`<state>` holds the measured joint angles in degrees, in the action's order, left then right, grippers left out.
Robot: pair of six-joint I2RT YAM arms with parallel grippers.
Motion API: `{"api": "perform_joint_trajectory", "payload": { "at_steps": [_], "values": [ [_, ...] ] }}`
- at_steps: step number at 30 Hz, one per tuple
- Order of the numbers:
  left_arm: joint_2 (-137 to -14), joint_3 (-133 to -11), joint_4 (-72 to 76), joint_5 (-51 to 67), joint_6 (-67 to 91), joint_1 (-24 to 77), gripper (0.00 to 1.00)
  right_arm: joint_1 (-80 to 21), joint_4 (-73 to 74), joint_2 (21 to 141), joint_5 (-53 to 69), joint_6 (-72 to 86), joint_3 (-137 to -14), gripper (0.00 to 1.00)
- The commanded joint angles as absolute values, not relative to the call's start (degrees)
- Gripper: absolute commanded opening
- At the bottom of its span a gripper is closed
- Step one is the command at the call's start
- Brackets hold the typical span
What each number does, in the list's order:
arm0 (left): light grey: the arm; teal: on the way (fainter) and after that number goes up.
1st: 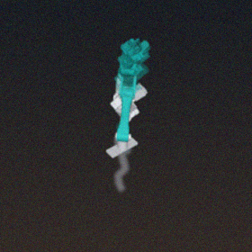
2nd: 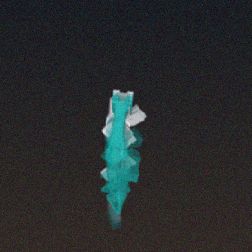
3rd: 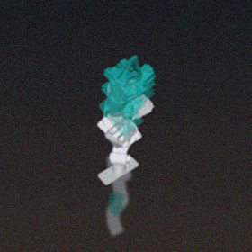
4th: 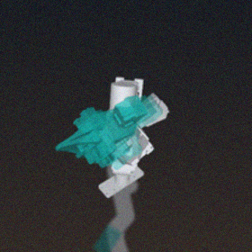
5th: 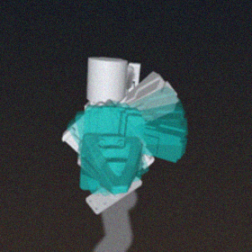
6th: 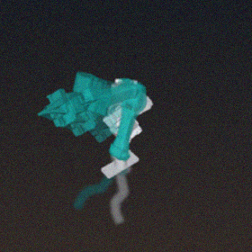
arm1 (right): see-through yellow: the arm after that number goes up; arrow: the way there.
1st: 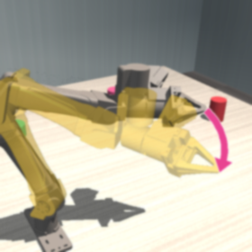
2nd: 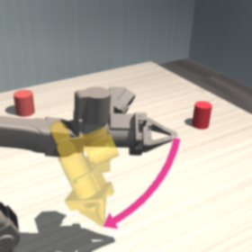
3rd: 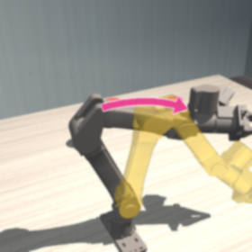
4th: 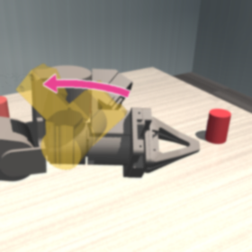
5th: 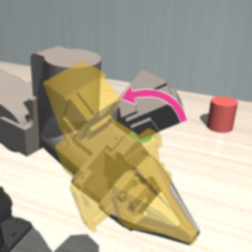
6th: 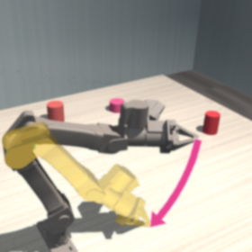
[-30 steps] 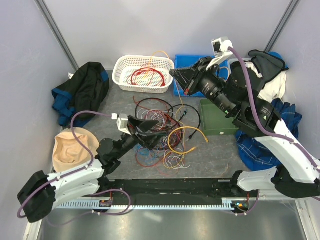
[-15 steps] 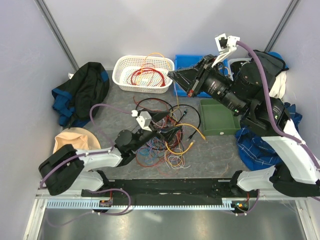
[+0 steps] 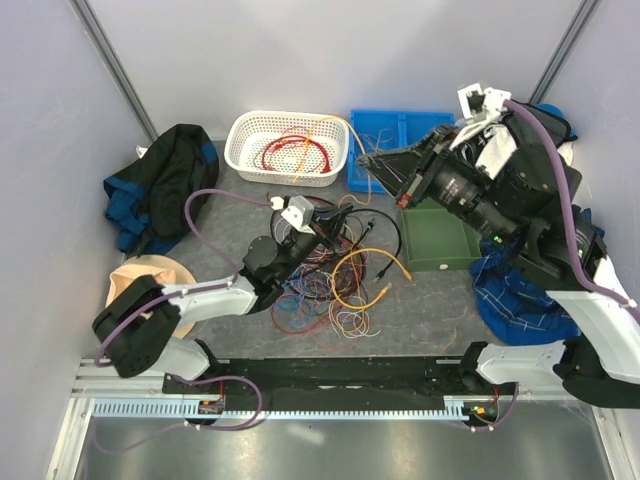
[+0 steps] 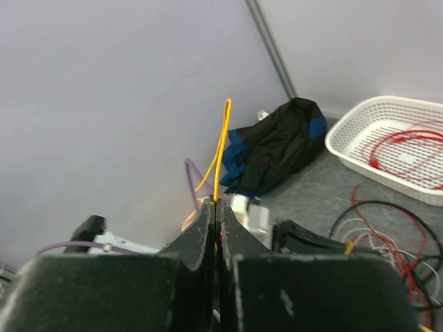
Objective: Untangle the cables
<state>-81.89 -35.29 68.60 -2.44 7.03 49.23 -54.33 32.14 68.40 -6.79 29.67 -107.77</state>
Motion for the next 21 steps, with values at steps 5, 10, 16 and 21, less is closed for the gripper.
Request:
{"api": "perform_joint_trajectory", "payload": {
  "at_steps": [5,10,16,21],
  "values": [
    [-66.4,-61.6,-2.1,-16.7,15.3,46.8,0.02,-54.4,26.1,50.1,-20.4,23.6,-87.5,0.5],
    [-70.0,-87.2,-25.1,-13.0,13.6,46.4,0.02,-54.4,24.9,44.5,-22.1,22.6,-74.6,0.87],
    [-75.8,-106.9,-39.0,-6.9,13.2,46.5,0.02,-54.4,16.7,43.5,-17.2,22.0,-63.1,0.91],
    [-77.3,-113.8,-40.5,-4.8,12.8,46.5,0.02,-54.4,7.4,47.6,-11.8,20.7,-59.5,0.91]
  ]
}}
